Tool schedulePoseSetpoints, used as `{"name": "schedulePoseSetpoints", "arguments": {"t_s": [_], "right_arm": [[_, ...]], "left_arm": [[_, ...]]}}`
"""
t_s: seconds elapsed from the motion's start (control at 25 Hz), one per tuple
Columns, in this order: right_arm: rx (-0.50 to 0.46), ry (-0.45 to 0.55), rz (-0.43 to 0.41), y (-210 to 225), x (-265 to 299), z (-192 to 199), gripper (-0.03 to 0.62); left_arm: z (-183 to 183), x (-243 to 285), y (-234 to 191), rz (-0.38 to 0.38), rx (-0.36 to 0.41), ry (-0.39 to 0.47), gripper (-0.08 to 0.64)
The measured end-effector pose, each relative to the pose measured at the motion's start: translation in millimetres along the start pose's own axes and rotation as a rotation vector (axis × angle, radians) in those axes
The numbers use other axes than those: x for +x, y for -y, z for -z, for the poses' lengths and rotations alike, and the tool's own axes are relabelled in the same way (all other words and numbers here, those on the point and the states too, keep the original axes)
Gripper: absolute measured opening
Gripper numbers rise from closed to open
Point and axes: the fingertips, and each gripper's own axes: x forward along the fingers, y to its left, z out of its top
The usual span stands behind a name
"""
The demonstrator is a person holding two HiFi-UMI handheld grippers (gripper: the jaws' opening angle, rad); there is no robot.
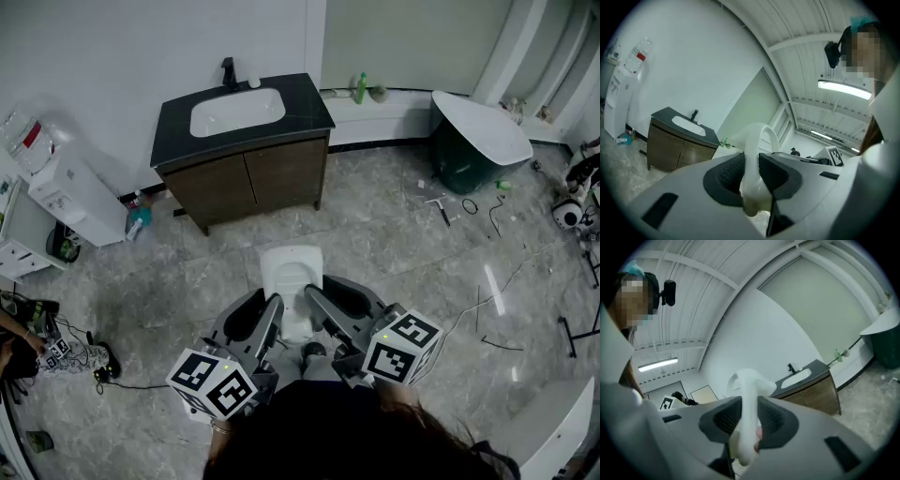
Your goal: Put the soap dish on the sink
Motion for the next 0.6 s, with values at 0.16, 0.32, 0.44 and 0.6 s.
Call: {"name": "schedulePoseSetpoints", "arguments": {"t_s": [0.16,0.32,0.44,0.6], "right_arm": [[0.003,0.001,0.012,4,0,4,0.115],[0.008,0.004,0.016,13,0,2,0.115],[0.009,0.004,0.014,20,1,4,0.115],[0.009,0.007,0.006,36,5,-2,0.115]], "left_arm": [[5,2,-2,0.007,0.004,-0.008,0.101],[7,12,-4,0.008,0.002,-0.018,0.101],[10,17,-7,0.012,0.001,-0.019,0.1],[10,34,-9,0.011,0.001,-0.023,0.101]]}}
